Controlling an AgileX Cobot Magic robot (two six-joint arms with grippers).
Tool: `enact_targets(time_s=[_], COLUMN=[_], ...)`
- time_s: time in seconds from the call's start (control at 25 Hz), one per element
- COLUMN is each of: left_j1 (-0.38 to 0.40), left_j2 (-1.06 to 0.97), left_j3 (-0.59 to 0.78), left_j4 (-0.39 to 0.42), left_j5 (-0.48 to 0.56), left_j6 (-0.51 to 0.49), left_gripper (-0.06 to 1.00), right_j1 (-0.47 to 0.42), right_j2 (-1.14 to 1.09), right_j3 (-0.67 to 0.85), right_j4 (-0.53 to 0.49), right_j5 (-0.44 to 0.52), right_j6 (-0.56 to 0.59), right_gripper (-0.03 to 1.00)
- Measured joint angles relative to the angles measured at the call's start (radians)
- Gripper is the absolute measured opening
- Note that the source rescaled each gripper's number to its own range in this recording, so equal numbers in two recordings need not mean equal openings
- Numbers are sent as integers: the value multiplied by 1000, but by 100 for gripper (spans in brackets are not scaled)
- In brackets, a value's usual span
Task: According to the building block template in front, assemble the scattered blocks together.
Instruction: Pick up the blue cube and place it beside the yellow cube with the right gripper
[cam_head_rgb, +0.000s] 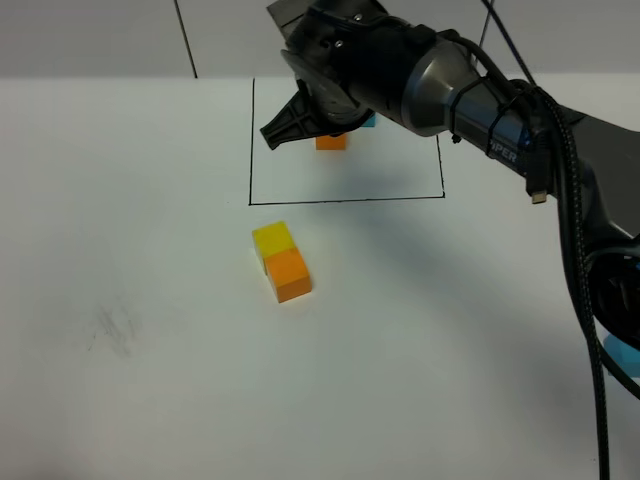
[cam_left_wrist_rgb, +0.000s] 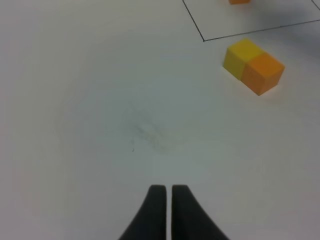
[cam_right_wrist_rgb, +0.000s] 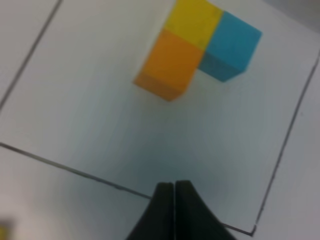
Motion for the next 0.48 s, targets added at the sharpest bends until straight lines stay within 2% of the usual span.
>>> enact_targets(time_s=[0.2, 0.48], left_j1=[0, 0], left_j2=[0, 0], left_j3=[0, 0], left_j4=[0, 0], left_j5=[0, 0], left_j6=[0, 0], left_gripper=[1, 1], right_j1=[-63, -172], right_j2=[-24, -151], right_j3=[122, 341], right_j4=[3, 10], right_j5=[-12, -87], right_j6=[-10, 8], right_gripper=[0, 0])
